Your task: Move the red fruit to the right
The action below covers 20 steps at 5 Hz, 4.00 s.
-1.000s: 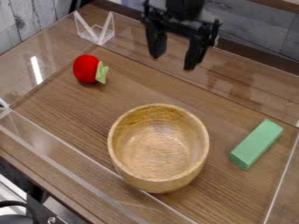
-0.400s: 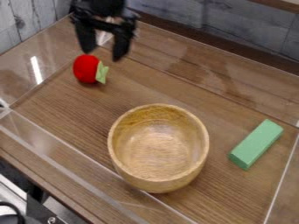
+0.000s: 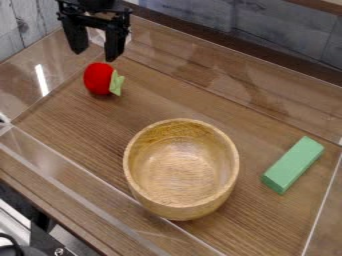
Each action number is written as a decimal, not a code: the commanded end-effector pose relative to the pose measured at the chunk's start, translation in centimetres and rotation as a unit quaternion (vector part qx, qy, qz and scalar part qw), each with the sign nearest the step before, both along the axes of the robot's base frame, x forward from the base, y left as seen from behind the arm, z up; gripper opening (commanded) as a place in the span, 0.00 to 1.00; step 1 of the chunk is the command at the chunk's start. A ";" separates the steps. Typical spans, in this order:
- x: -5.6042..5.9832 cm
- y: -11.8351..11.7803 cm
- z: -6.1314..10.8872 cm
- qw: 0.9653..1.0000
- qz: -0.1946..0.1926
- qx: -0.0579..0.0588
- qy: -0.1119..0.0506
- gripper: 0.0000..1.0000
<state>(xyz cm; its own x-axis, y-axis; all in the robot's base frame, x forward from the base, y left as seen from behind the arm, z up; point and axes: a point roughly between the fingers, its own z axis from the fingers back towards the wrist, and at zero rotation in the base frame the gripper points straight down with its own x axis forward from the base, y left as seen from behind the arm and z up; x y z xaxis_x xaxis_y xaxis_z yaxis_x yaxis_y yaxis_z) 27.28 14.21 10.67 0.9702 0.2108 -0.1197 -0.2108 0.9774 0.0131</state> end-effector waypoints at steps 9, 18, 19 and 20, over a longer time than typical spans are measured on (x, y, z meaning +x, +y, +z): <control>1.4 1.2 -5.4 0.996 0.077 0.035 -0.026 1.00; 6.0 -3.4 1.3 0.996 -0.020 0.004 -0.087 0.00; 7.0 -7.0 2.1 0.994 -0.049 -0.004 -0.093 0.00; 7.5 -10.8 1.6 0.994 -0.055 -0.011 -0.093 0.00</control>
